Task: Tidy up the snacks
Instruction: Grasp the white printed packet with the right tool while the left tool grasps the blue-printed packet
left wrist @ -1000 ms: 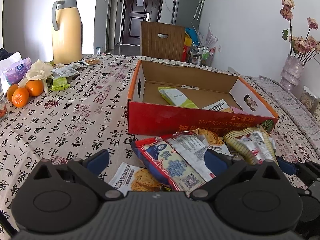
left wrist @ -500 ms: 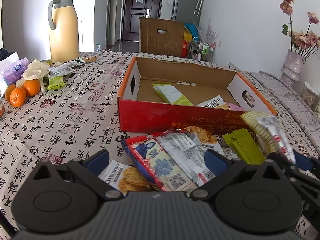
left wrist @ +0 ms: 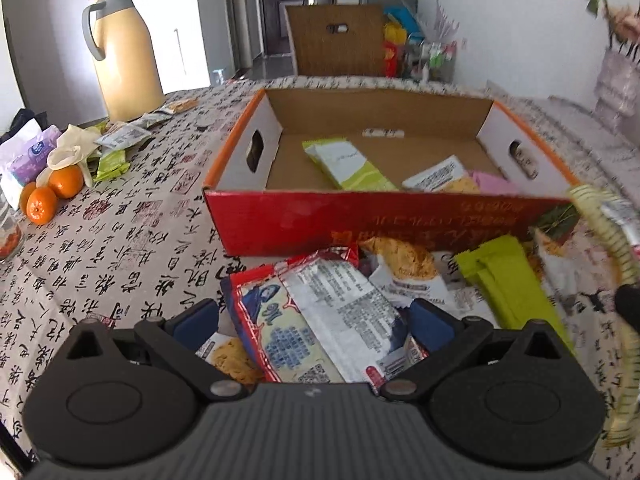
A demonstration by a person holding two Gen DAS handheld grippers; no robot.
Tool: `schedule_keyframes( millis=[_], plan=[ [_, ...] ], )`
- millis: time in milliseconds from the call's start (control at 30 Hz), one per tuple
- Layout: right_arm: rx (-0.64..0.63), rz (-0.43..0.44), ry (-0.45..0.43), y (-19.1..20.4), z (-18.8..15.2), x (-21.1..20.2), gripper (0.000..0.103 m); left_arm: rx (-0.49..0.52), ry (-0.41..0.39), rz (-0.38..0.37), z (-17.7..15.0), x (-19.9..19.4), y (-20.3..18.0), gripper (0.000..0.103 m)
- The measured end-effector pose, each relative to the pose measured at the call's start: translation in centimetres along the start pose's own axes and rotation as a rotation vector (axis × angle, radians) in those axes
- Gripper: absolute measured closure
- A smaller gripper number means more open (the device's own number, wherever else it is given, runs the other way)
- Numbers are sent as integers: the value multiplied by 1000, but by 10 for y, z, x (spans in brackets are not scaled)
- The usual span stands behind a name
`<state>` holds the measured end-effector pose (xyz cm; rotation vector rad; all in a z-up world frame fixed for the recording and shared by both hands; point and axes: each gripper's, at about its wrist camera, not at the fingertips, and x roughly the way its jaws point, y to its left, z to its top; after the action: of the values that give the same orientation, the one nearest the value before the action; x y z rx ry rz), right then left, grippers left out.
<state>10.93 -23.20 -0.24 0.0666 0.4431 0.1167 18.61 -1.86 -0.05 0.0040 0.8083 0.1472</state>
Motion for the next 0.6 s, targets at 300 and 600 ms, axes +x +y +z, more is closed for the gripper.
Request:
schedule_keyframes(
  millis=[300,600],
  plan=[
    [29,11,12,-9,-6,3,68,-15,56,21,-8,11,3,7],
    [36,19,20,-9,-10,2,68,-29,43,-43,-15,1,15,37]
  ],
)
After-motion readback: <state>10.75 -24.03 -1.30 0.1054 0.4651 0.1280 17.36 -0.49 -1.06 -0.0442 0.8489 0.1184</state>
